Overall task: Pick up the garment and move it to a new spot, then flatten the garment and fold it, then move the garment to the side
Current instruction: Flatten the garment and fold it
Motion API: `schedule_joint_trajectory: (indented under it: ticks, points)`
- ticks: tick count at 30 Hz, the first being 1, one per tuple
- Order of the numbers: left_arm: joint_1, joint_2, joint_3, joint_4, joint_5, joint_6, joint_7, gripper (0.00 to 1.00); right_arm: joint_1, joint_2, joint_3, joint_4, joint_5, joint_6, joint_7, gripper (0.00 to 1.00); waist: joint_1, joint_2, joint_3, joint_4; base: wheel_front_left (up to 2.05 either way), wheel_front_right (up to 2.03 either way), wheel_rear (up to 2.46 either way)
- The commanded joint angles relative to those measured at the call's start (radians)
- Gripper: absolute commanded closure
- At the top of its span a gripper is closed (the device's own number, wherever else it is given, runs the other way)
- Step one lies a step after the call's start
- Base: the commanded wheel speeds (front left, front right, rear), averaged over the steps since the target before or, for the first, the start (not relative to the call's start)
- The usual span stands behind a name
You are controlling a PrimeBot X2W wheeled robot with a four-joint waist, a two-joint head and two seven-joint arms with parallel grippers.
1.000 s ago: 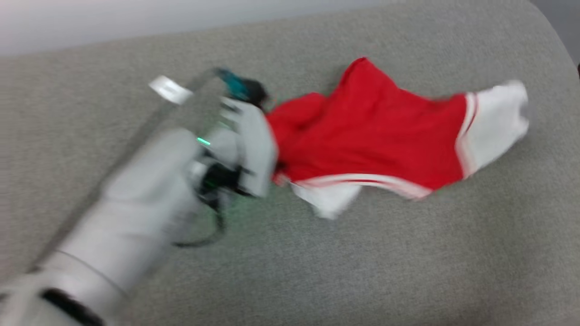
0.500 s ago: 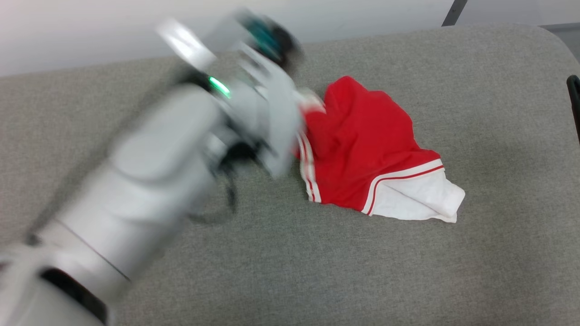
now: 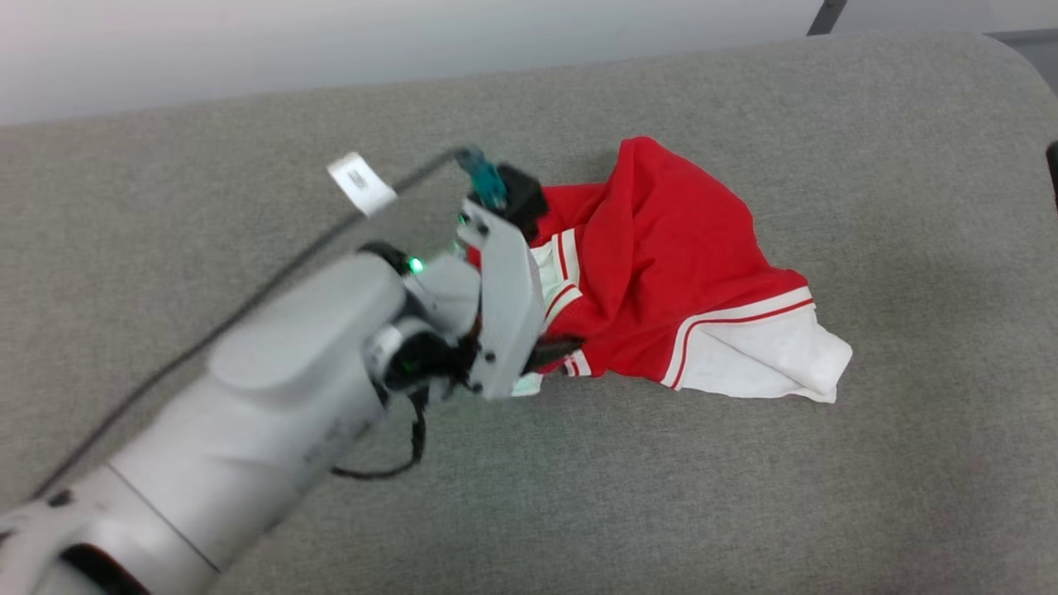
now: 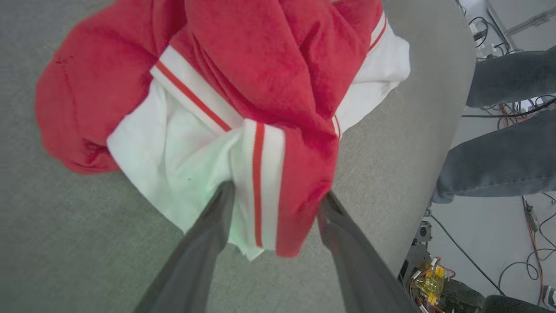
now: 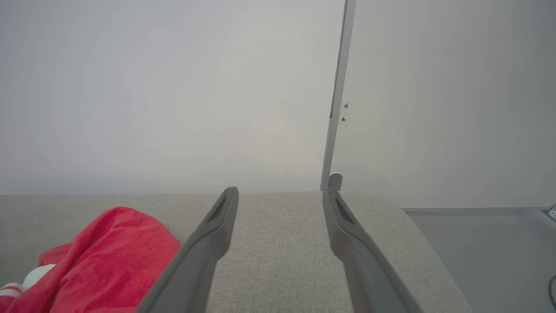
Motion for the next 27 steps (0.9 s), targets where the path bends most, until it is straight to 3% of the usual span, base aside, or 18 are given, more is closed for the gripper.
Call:
schedule_joint_trajectory:
  ticks: [1, 4, 8, 12, 19, 27]
  points:
    - [-0.019, 0.017, 0.019, -0.017, -0.021, -0.001, 0.012, 0.00, 0.012, 0.005, -0.007, -0.003, 0.000, -0.001, 0.001, 0.00, 0.0000, -0.0001, -0.005, 0.008, 0.00, 0.00, 0.00]
    - [-0.042, 0.056, 0.071, -0.072, -0.085, 0.011, 0.050, 0.00, 0.023, 0.009, -0.011, -0.006, 0.001, -0.001, 0.008, 0.00, 0.0000, -0.0001, -0.008, 0.019, 0.00, 0.00, 0.00]
    - [-0.079, 0.114, 0.113, -0.110, -0.092, 0.058, 0.064, 0.00, 0.016, 0.012, -0.013, -0.014, 0.000, -0.001, 0.016, 0.00, 0.0000, -0.0001, 0.000, 0.024, 0.00, 0.00, 0.00]
    - [-0.075, 0.122, 0.101, -0.077, -0.073, 0.100, 0.073, 0.00, -0.004, 0.017, -0.008, -0.025, 0.003, -0.001, 0.015, 0.00, 0.0000, -0.0001, 0.023, 0.019, 0.00, 0.00, 0.00]
    - [-0.055, 0.061, 0.084, 0.053, -0.083, 0.096, 0.065, 0.00, -0.029, 0.014, 0.005, -0.031, 0.007, -0.001, 0.010, 0.00, 0.0000, -0.0001, 0.074, -0.009, 0.00, 0.00, 0.00]
    - [-0.077, -0.001, 0.122, 0.163, -0.140, 0.059, 0.055, 0.00, -0.035, 0.015, 0.008, -0.022, 0.004, -0.001, -0.001, 0.00, 0.0000, -0.0001, 0.098, -0.032, 0.00, 0.00, 0.00]
